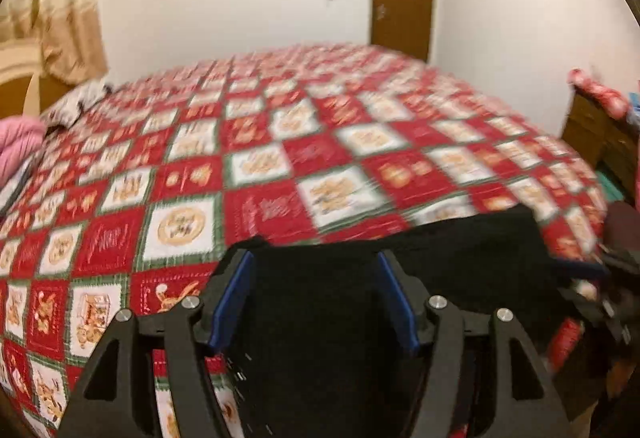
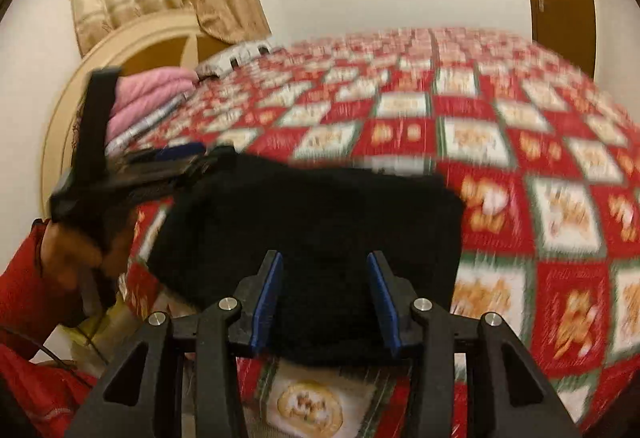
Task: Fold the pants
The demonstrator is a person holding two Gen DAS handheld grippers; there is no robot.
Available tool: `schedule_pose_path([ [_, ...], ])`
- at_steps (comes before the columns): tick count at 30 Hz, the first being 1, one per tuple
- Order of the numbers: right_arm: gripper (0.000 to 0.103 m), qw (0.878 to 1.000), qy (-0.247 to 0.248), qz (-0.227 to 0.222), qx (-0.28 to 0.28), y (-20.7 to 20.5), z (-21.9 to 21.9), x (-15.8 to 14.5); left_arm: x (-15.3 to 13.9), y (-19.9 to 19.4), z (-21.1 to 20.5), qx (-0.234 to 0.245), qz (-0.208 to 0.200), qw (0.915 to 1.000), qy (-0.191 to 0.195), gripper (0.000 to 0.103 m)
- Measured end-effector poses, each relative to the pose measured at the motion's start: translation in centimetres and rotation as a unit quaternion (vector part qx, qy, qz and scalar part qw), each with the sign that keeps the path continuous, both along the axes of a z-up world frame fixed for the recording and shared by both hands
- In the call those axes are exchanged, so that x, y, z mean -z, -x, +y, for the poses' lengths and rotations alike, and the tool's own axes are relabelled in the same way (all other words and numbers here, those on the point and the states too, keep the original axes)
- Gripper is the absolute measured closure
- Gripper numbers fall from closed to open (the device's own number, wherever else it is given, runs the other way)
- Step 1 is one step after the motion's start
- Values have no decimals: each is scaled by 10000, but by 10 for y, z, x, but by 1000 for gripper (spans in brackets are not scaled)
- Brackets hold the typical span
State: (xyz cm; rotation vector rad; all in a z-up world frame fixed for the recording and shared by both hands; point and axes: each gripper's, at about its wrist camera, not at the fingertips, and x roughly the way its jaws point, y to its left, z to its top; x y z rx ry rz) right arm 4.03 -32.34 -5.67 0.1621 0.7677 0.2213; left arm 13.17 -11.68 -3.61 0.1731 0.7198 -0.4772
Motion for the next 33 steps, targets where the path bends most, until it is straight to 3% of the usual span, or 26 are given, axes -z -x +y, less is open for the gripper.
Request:
schedule_pose_path([
  [3,57,9994,-237,264,-1,17,-12,26,21,-16,5,-282,360,9989,-114,37],
  [5,57,9989,-424,188,-41,31,-17,33,25,-16,10,-392,344,9985,-140,33],
  [8,57,9979,-560,315,-2,38,-23,36,29,-27,25,-705,570,9959,-31,14],
  [11,57,9979,-550,340,18,37,-23,23,28,-37,48,-953,893,9908,343,11],
  [15,57,9961,-726,-385,319,33,-36,-15,11,-32,69,-1415,568,9878,300,12],
  [18,57,9964,-261,-432,675,6,-36,-26,0,-15,69,-1282,366,9903,398,12],
  [22,57,9982,-144,152,554,-44,-29,2,0,12,51,-921,156,9956,107,12],
  [24,57,9979,-44,211,617,-56,-27,12,10,19,45,-862,182,9960,-127,12],
  [26,57,9976,-4,131,675,-62,-29,12,24,18,43,-917,329,9947,-336,12],
  [28,56,9967,-176,159,782,-65,-33,12,37,13,50,-991,531,9935,-184,11],
  [33,55,9956,-306,63,887,-55,-32,9,37,10,49,-1081,542,9924,-236,5],
])
